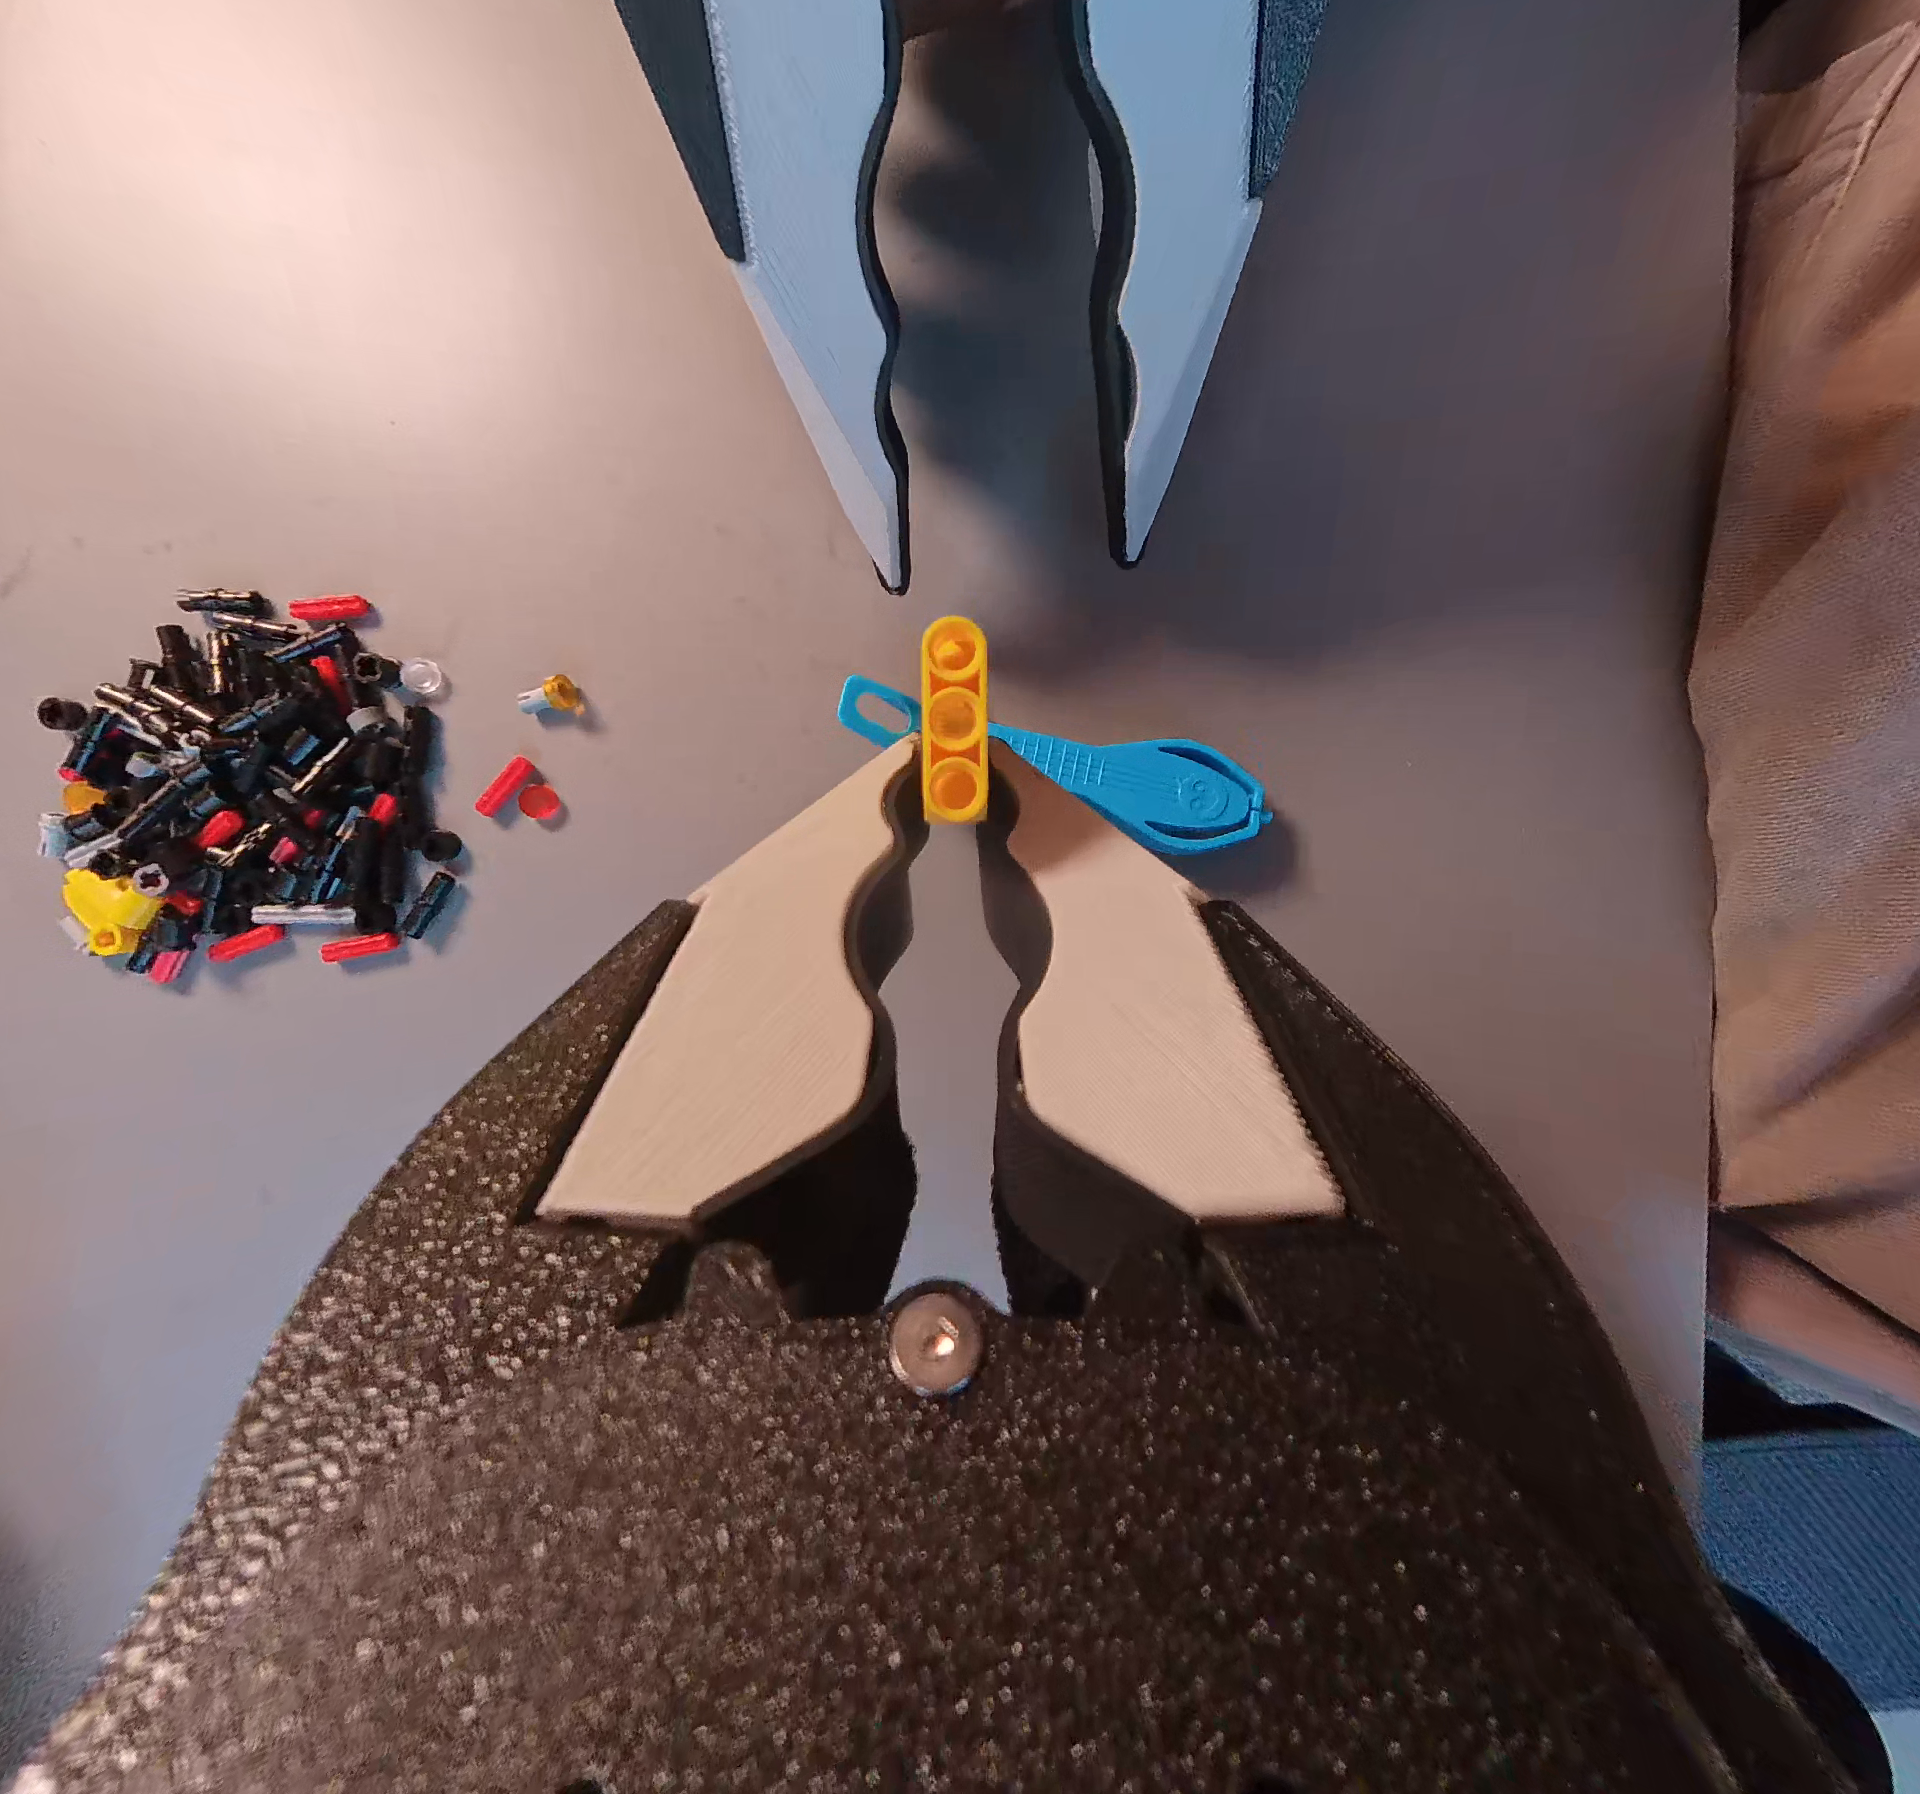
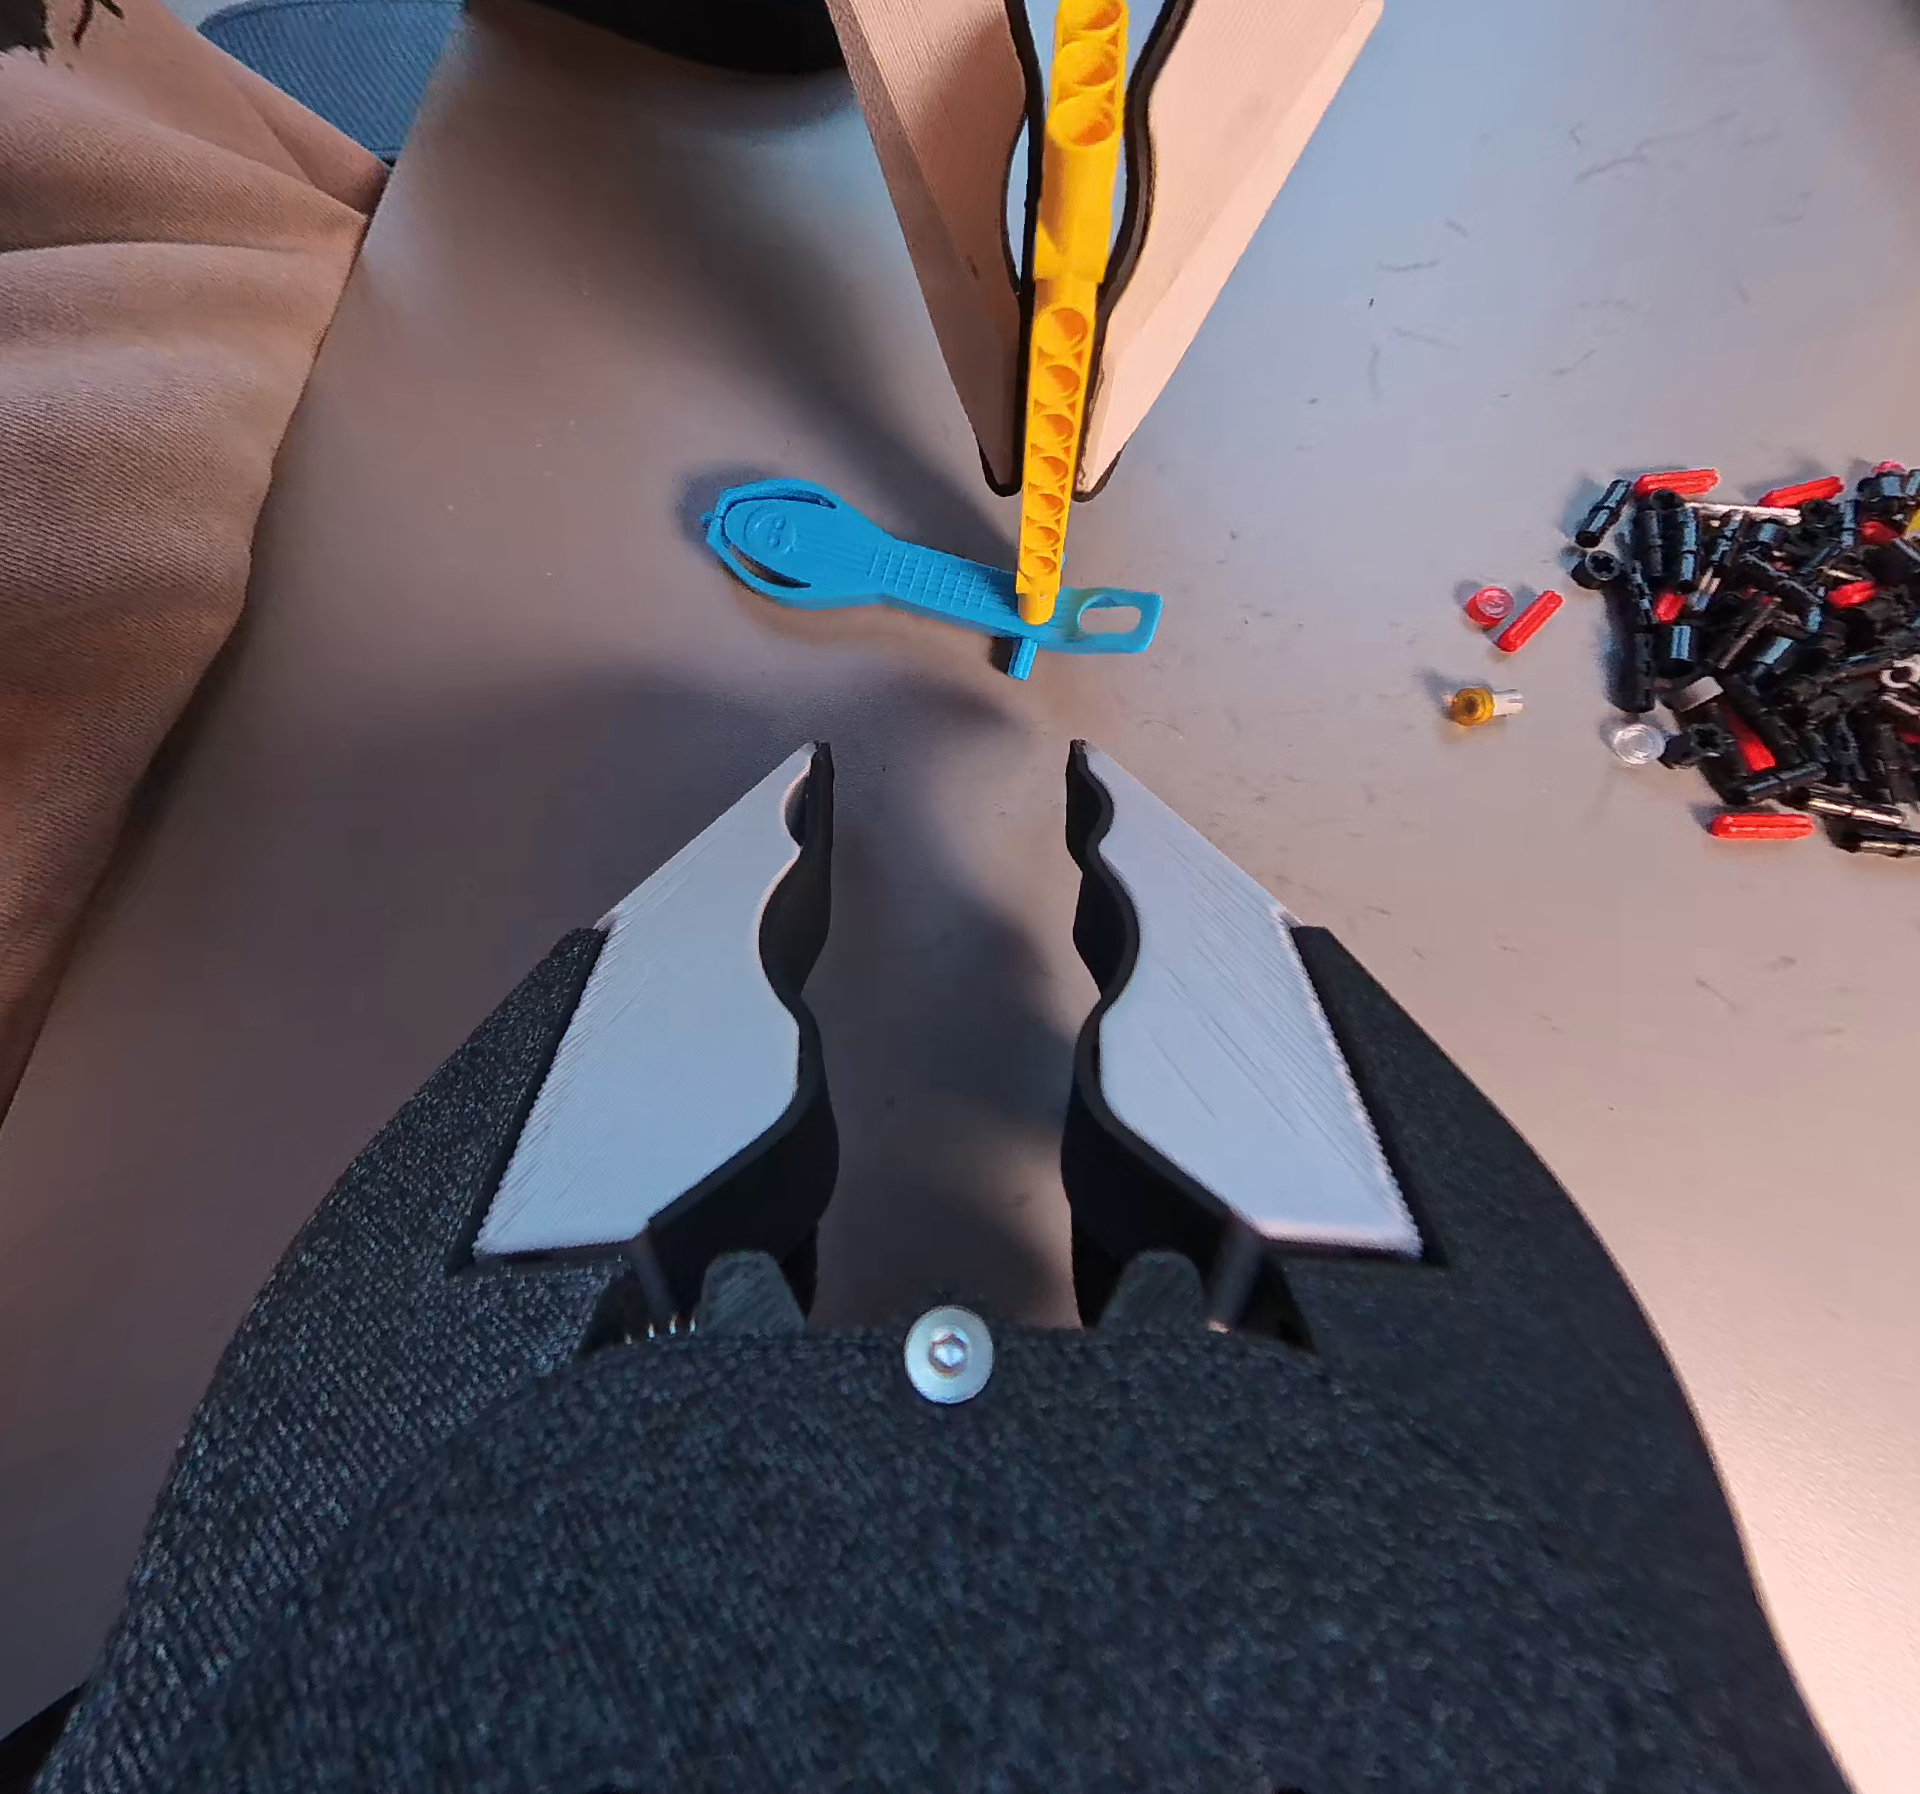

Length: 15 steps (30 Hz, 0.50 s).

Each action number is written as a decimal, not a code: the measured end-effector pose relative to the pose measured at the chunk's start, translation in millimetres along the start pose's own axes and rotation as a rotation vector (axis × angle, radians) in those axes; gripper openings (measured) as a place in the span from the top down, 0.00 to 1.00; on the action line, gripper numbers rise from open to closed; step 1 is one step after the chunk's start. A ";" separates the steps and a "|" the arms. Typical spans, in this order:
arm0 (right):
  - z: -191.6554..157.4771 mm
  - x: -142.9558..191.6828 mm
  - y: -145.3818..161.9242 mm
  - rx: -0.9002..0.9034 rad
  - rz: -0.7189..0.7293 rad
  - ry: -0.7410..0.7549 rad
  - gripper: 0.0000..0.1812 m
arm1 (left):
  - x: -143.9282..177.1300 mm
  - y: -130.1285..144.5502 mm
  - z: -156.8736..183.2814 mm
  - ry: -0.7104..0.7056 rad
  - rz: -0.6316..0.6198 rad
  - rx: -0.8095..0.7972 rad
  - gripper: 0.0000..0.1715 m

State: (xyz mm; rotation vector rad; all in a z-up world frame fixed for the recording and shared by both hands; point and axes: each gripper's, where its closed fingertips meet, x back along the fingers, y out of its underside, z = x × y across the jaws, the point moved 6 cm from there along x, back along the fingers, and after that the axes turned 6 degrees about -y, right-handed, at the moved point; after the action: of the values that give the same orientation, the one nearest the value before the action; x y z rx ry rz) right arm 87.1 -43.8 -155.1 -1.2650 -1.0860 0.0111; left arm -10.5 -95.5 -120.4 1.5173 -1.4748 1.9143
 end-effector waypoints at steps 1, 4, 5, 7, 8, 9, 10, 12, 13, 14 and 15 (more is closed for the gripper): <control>0.0 0.1 0.3 0.002 -0.003 0.001 0.76 | 0.0 -0.4 -0.2 0.005 -0.017 -0.011 0.96; 0.2 0.6 0.6 0.001 -0.005 0.003 0.76 | 0.3 -0.2 -1.2 0.016 -0.060 -0.042 0.96; 0.2 0.8 0.6 0.001 -0.005 0.003 0.76 | 0.3 0.2 -1.5 0.019 -0.073 -0.046 0.96; 0.3 1.0 0.8 0.002 -0.009 0.006 0.76 | 1.0 2.1 -2.2 0.023 -0.108 -0.071 0.96; 0.4 0.9 1.0 0.002 -0.011 0.007 0.76 | 1.4 2.7 -2.5 0.024 -0.124 -0.082 0.96; 0.4 1.0 0.9 0.002 -0.010 0.006 0.76 | 1.7 2.5 -2.7 0.026 -0.135 -0.092 0.96; 0.5 1.0 0.9 0.001 -0.009 0.006 0.76 | 1.5 2.3 -3.0 0.028 -0.147 -0.098 0.96; 0.9 1.0 0.6 -0.002 -0.006 0.006 0.76 | 1.3 0.7 -3.1 0.027 -0.170 -0.120 0.96; 1.1 1.2 0.7 -0.003 -0.005 0.006 0.76 | 1.5 -0.1 -3.1 0.021 -0.192 -0.135 0.96; 1.4 1.1 0.6 -0.006 -0.003 0.005 0.76 | 1.8 -0.6 -3.2 0.013 -0.219 -0.153 0.96; 1.7 1.3 0.5 -0.008 -0.001 0.006 0.76 | 1.7 -1.7 -3.2 0.010 -0.239 -0.170 0.96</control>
State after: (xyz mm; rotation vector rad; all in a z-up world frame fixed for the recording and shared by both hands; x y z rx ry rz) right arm 87.0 -41.7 -154.8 -1.2709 -1.0830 0.0024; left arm -11.8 -92.7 -117.8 1.5266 -1.3454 1.6159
